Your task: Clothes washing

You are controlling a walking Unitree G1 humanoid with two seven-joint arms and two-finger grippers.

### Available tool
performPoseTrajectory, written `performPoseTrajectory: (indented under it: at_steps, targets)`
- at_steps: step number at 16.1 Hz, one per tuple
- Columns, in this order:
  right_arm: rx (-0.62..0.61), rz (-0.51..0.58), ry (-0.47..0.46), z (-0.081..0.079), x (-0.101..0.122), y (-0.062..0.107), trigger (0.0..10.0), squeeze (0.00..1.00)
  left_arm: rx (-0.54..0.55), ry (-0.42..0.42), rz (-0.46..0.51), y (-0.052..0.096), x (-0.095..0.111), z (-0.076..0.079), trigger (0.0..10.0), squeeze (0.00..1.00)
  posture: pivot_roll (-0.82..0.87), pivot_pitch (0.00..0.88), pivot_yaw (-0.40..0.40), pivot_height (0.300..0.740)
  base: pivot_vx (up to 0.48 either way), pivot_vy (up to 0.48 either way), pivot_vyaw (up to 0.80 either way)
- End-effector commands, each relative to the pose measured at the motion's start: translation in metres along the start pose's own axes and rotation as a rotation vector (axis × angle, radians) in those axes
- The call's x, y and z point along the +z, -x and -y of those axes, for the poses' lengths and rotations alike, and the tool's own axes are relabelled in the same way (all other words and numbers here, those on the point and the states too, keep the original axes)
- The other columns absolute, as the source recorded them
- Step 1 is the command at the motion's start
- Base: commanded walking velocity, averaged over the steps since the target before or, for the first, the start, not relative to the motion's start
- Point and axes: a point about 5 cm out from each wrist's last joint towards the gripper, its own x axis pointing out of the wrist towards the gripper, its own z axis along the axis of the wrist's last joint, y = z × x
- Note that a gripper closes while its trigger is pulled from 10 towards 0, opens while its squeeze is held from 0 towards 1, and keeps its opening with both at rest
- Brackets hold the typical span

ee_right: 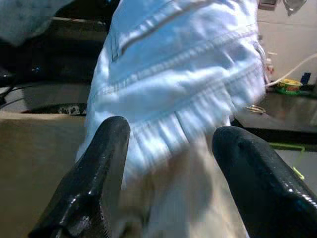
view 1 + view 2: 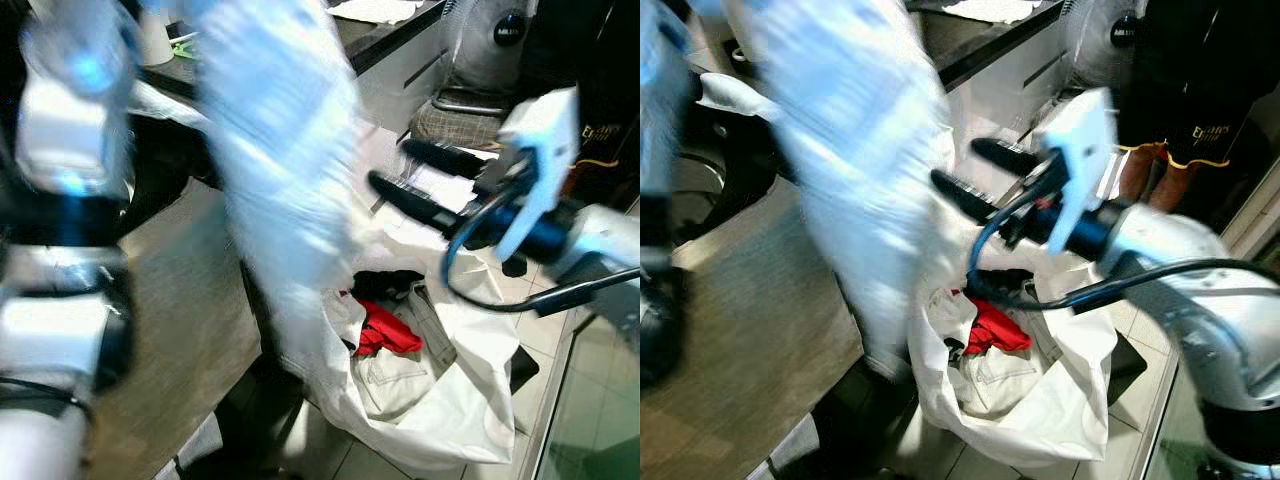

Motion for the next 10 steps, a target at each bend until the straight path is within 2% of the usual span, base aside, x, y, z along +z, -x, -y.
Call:
performPoseTrajectory:
  at_steps: [1, 2, 3, 4, 5, 7, 8, 9, 10]
  targets:
    - [0.016, 0.018, 0.016, -0.005, 0.002, -0.001, 10.0, 0.0, 0.12, -0.141, 0.006, -0.005, 0.0, -0.015, 10.0, 0.0, -0.07, 0.0, 0.107, 0.74, 0.0, 0.0, 0.0]
    - [0.004, 0.025, 0.01, -0.006, 0.002, -0.002, 10.0, 0.0, 0.229, -0.229, -0.002, -0.012, -0.001, -0.032, 10.0, 0.0, -0.08, 0.0, 0.107, 0.74, 0.0, 0.0, 0.0]
    - [-0.034, 0.031, 0.005, -0.001, 0.001, -0.001, 10.0, 0.0, 0.383, -0.342, -0.004, -0.019, 0.006, -0.064, 10.0, 0.0, -0.07, 0.0, 0.108, 0.74, 0.0, 0.0, 0.0]
    - [-0.045, 0.033, 0.006, 0.0, 0.001, -0.001, 10.0, 0.0, 0.443, -0.378, -0.004, -0.021, 0.008, -0.075, 10.0, 0.0, -0.07, 0.0, 0.108, 0.74, 0.0, 0.0, 0.0]
    - [-0.069, 0.029, 0.021, 0.004, 0.0, 0.0, 10.0, 0.0, 0.581, -0.641, 0.059, -0.024, 0.029, -0.104, 10.0, 0.0, -0.07, 0.0, 0.114, 0.74, 0.0, 0.0, 0.0]
    - [-0.086, 0.041, 0.02, 0.006, 0.002, 0.0, 10.0, 0.0, 0.653, -0.828, 0.16, -0.026, 0.055, -0.119, 10.0, 0.0, -0.07, 0.0, 0.116, 0.74, 0.0, 0.0, 0.0]
    - [-0.085, 0.075, 0.029, 0.004, 0.005, 0.0, 10.0, 0.0, 0.542, -0.71, 0.118, -0.031, 0.049, -0.113, 10.0, 0.0, -0.07, 0.0, 0.116, 0.74, 0.0, 0.0, 0.0]
    - [-0.082, 0.093, 0.009, 0.001, 0.006, -0.002, 10.0, 0.0, 0.446, -0.602, 0.045, -0.031, 0.028, -0.098, 10.0, 0.0, -0.07, 0.0, 0.116, 0.74, 0.0, 0.0, 0.0]
    - [-0.083, 0.098, 0.012, 0.001, 0.007, -0.003, 10.0, 0.0, 0.431, -0.634, 0.028, -0.03, 0.022, -0.094, 10.0, 0.0, -0.07, 0.0, 0.116, 0.74, 0.0, 0.0, 0.0]
